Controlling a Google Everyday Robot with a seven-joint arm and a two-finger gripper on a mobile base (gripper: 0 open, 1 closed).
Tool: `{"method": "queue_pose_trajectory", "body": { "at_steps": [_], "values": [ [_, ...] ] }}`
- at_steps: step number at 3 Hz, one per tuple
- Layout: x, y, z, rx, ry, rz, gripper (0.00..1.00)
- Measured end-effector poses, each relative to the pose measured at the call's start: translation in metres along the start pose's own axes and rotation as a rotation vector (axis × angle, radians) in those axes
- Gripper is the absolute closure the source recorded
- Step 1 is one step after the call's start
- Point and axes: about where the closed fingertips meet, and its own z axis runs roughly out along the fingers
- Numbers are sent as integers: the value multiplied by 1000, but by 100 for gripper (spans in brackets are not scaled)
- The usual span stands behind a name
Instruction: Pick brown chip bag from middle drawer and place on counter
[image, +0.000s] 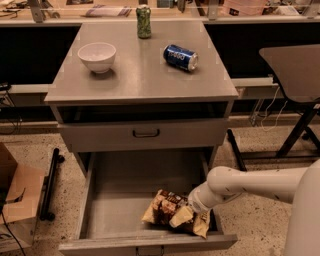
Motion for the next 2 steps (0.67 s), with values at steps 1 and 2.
{"method": "queue_pose_trajectory", "body": {
  "at_steps": [1, 2],
  "values": [
    [-10, 7, -3, 2, -12, -16, 40],
    [-26, 23, -6, -7, -29, -47, 63]
  ]
}}
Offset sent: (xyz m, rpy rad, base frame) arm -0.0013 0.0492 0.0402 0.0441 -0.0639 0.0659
